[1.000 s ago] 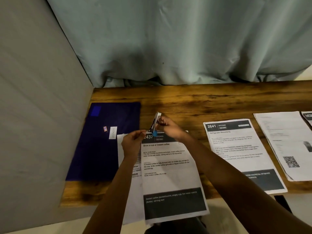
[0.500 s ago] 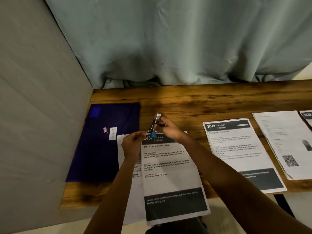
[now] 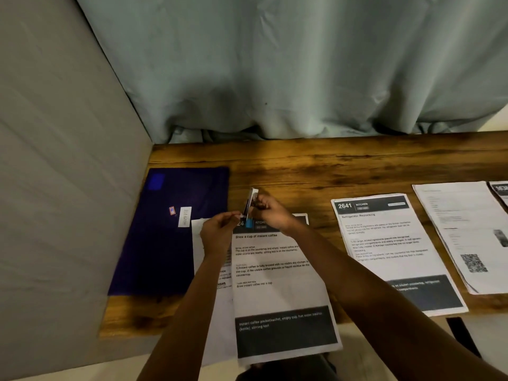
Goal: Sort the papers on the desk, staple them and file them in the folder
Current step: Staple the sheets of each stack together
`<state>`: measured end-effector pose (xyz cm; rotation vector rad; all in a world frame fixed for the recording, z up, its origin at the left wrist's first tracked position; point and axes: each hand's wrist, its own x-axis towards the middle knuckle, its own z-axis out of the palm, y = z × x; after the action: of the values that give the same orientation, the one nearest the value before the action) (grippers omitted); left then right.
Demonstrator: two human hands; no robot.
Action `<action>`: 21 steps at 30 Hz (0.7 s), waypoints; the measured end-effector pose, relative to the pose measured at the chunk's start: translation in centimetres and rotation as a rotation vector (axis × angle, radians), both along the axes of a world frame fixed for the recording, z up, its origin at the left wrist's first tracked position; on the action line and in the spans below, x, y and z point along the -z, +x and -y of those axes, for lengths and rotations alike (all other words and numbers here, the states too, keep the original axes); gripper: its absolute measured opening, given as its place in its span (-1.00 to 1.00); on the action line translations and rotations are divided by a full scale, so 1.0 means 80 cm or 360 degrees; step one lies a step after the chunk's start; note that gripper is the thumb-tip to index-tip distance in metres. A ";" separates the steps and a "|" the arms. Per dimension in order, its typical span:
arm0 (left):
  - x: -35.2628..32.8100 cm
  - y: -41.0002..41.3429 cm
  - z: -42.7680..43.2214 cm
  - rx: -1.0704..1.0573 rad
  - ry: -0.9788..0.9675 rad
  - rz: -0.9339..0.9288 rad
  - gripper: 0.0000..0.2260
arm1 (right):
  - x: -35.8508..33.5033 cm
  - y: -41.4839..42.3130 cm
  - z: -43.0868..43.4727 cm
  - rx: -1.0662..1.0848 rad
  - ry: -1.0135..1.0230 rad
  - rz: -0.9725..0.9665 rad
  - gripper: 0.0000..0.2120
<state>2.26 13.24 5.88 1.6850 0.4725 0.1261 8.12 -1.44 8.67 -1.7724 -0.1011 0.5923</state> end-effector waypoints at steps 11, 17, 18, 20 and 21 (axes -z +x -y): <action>-0.002 -0.010 0.006 0.0264 0.0391 -0.0054 -0.84 | 0.005 -0.003 -0.011 0.0088 -0.0096 0.0043 -0.79; -0.002 -0.013 0.012 0.0199 0.0402 -0.0069 -0.86 | 0.003 -0.006 -0.013 0.0127 -0.0115 0.0108 -0.81; -0.001 -0.014 0.011 0.0202 0.0362 -0.0072 -0.88 | 0.001 -0.006 -0.012 0.0108 -0.0103 0.0089 -0.80; 0.000 -0.015 0.006 0.0260 0.0250 -0.0095 -0.86 | -0.001 -0.004 -0.007 0.0044 -0.0085 0.0096 -0.77; 0.001 -0.016 0.004 0.0299 0.0185 -0.0125 -0.83 | -0.001 -0.001 -0.002 0.0006 -0.0080 0.0127 -0.75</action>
<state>0.97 12.96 5.81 1.8448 0.3684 -0.0514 8.06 -1.25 8.78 -1.8451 -0.1390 0.5258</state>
